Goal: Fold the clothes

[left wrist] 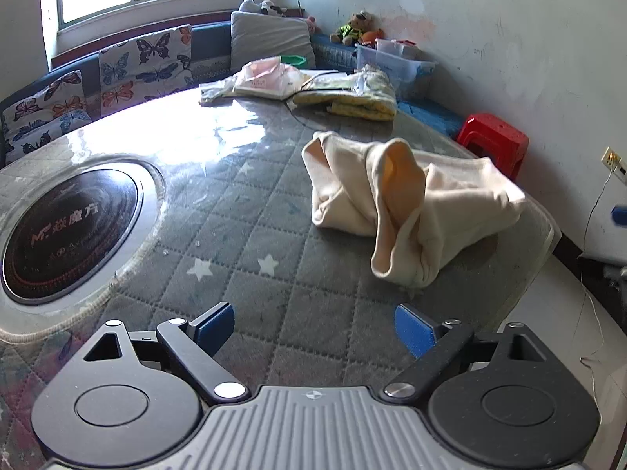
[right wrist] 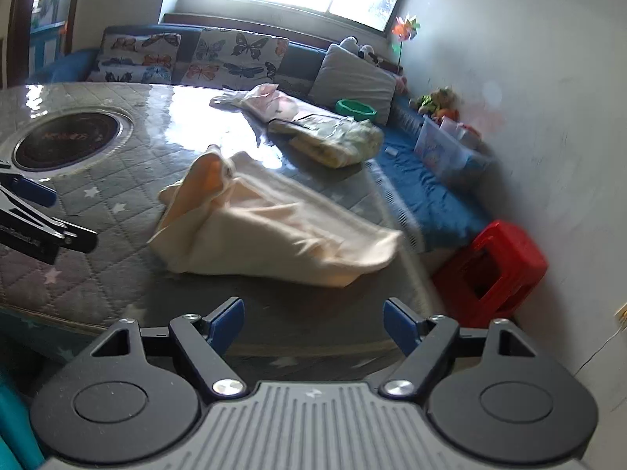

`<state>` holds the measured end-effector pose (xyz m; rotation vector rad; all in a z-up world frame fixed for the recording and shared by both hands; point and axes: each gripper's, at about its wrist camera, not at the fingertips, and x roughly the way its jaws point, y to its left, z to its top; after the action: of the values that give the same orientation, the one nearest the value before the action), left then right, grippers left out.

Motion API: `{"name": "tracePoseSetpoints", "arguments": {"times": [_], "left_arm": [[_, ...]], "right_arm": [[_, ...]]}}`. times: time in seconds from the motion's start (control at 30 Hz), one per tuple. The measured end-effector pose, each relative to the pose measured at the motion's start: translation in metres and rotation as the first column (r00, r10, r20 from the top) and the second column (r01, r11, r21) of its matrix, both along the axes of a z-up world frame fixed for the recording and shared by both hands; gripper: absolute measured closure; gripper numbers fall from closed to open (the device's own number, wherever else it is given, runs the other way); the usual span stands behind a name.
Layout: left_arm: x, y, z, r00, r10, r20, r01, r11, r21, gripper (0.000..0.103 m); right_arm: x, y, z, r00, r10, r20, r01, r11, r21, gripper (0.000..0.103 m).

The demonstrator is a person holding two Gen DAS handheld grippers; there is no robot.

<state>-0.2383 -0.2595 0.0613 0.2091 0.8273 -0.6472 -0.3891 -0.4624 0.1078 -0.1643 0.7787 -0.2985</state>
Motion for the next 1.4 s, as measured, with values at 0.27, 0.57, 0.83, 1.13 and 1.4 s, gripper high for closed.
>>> {"name": "tracePoseSetpoints", "arguments": {"times": [0.27,0.57,0.83,1.13,1.4], "left_arm": [[0.001,-0.001,-0.008,1.0,0.002,-0.014,-0.001,1.0,0.029,0.012],[0.008,-0.005,-0.016,1.0,0.008,-0.028,-0.007,0.999,0.048,0.012],[0.011,-0.01,-0.019,0.999,0.002,-0.039,0.0,0.998,0.057,0.012],[0.005,-0.012,-0.024,0.999,-0.013,-0.045,0.016,0.997,0.075,0.012],[0.003,-0.012,-0.022,0.999,-0.009,-0.039,0.012,0.997,0.075,0.012]], "right_arm": [[0.011,0.021,-0.024,1.0,0.011,0.029,-0.013,0.996,0.088,0.023],[0.031,0.037,-0.037,0.999,0.029,0.034,-0.033,0.991,0.127,0.023],[0.035,0.043,-0.046,1.0,0.016,0.021,-0.019,0.987,0.159,0.024],[0.031,0.049,-0.056,1.0,-0.016,-0.001,0.015,0.983,0.183,0.024],[0.03,0.052,-0.058,0.999,-0.045,0.006,0.042,0.976,0.214,0.023]]}}
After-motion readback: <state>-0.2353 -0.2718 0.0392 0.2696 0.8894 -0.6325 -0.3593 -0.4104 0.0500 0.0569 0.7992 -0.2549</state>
